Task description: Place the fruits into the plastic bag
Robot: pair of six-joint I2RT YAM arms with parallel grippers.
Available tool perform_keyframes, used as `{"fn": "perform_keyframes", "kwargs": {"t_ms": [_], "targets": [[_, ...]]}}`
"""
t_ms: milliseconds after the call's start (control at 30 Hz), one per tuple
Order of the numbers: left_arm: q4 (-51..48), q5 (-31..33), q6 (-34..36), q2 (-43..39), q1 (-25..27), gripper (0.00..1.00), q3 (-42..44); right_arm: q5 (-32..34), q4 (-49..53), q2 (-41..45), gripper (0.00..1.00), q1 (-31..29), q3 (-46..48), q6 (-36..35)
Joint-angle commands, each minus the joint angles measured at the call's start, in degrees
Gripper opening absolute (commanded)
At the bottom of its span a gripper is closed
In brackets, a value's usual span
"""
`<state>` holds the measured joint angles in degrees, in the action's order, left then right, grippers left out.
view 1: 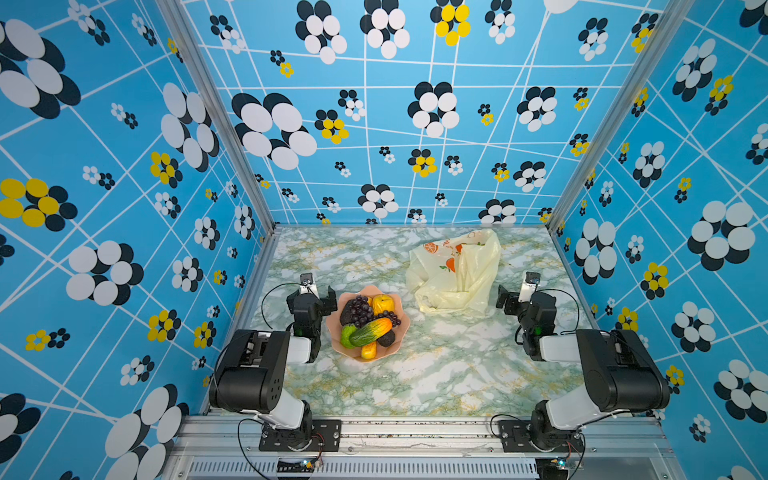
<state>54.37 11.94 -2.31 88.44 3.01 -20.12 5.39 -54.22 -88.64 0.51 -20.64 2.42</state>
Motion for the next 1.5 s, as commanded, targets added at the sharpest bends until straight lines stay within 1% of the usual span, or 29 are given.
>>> {"fn": "perform_keyframes", "kwargs": {"t_ms": [0, 33, 67, 167, 200, 267, 367, 467, 633, 767, 833, 900, 1033, 1200, 1367, 1467], "targets": [[0.75, 0.03, 0.52, 0.08, -0.15, 0.99, -0.54, 4.37, 2.74, 2.60, 0.99, 0.23, -0.80, 1.85], [-0.98, 2.99, -0.31, -1.08, 0.24, 0.99, -0.96, 4.44, 3.93, 3.83, 0.99, 0.20, -0.88, 1.87], [-3.49, 1.85, -1.08, -2.24, -0.20, 0.99, -1.18, 4.44, 5.00, 4.79, 0.99, 0.19, -0.99, 1.66], [-3.35, 0.41, 0.13, -2.85, -0.05, 0.99, -1.30, 5.53, 9.99, 8.81, 0.99, 0.19, -1.70, 1.98], [-6.13, 2.43, 0.26, -4.16, 0.45, 0.99, -2.45, 6.58, 12.73, 10.31, 0.99, 0.21, -2.27, 2.78], [-17.17, 6.15, -1.30, -7.46, 0.61, 0.99, -6.69, 6.90, 18.00, 12.72, 0.99, 0.23, -4.14, 3.43], [-34.90, 9.82, -4.15, -10.08, 0.20, 0.99, -15.57, 8.50, 29.42, 15.69, 0.99, 0.25, -8.94, 8.37], [-46.00, 9.48, -7.71, -10.82, -0.10, 0.99, -21.98, 8.07, 39.67, 16.28, 0.99, 0.21, -14.30, 11.16], [-60.17, 8.83, -13.71, -8.61, -0.37, 0.99, -30.36, 7.07, 51.41, 16.88, 0.99, 0.19, -21.25, 16.05], [-69.43, 4.20, -17.61, -6.75, -0.46, 0.99, -35.85, 3.89, 62.95, 16.20, 0.99, 0.20, -29.02, 19.26], [-73.25, 0.62, -19.20, -6.19, -0.46, 0.99, -38.02, 0.94, 69.57, 15.24, 0.99, 0.21, -33.55, 20.52], [-77.06, -2.00, -20.65, -5.68, -0.43, 0.99, -40.01, -1.48, 74.00, 14.40, 0.99, 0.19, -36.93, 21.87], [-82.59, -7.68, -21.60, -5.42, -0.46, 0.99, -42.79, -6.61, 78.33, 13.73, 0.99, 0.23, -40.87, 24.00], [-88.92, -12.62, -22.82, -6.06, -0.56, 0.99, -45.31, -11.34, 82.58, 12.76, 0.99, -0.29, -43.96, 26.95], [-92.85, -18.68, -24.85, -5.72, -0.74, 0.99, -47.07, -12.88, 89.09, 10.42, 0.99, -2.51, -47.75, 28.18], [-94.64, -21.97, -25.53, -5.49, -0.80, 0.99, -48.01, -12.84, 93.71, 8.60, 0.99, -5.46, -51.05, 28.09]]}}
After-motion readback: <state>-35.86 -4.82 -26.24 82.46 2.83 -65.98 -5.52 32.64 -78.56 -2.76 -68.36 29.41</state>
